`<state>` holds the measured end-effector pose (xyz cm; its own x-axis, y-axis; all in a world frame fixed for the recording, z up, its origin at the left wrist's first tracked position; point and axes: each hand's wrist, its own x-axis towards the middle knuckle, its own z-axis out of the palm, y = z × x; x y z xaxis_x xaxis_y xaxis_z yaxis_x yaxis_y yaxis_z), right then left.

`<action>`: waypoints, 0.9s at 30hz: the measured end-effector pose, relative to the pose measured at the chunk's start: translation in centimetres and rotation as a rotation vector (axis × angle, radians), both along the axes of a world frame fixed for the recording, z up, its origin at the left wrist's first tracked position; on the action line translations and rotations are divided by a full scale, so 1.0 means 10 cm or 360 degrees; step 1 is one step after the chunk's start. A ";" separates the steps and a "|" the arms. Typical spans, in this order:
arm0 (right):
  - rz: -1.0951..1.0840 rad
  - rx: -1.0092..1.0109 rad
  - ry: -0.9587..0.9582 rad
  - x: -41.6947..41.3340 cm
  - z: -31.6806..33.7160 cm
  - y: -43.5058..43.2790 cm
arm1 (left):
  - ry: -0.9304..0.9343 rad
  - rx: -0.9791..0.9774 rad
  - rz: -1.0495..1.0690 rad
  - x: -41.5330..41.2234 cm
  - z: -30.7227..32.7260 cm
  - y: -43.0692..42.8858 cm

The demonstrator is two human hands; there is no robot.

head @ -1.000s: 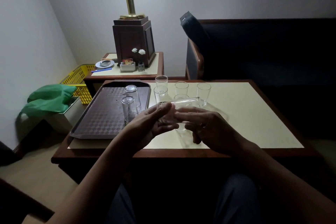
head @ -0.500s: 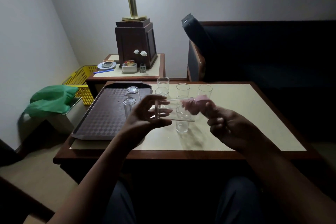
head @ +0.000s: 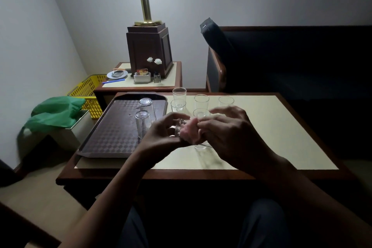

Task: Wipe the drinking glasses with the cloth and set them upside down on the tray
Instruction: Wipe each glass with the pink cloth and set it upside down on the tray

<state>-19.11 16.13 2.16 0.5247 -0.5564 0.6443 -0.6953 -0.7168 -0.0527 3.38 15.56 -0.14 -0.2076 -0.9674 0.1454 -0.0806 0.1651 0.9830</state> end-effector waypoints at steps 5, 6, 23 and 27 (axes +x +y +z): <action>-0.0097 0.0919 -0.0319 -0.09 0.24 -0.07 | 0.0003 -0.0048 -0.0171 -0.01 0.03 0.08; -0.0065 0.0951 -0.0287 -0.09 0.23 -0.07 | 0.0028 -0.0040 -0.0177 -0.01 0.02 0.08; -0.0169 0.1841 -0.0878 -0.09 0.27 -0.31 | 0.0261 0.0019 -0.0227 -0.04 0.21 0.15; 0.0321 0.2512 -0.1821 -0.24 0.15 -0.32 | 0.0546 -0.0007 -0.0200 -0.13 0.16 0.17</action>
<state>-21.50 12.88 3.68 0.4098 -0.8743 -0.2603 0.1970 0.3635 -0.9105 2.11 17.25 1.46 -0.2630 -0.9366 0.2313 0.2748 0.1571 0.9486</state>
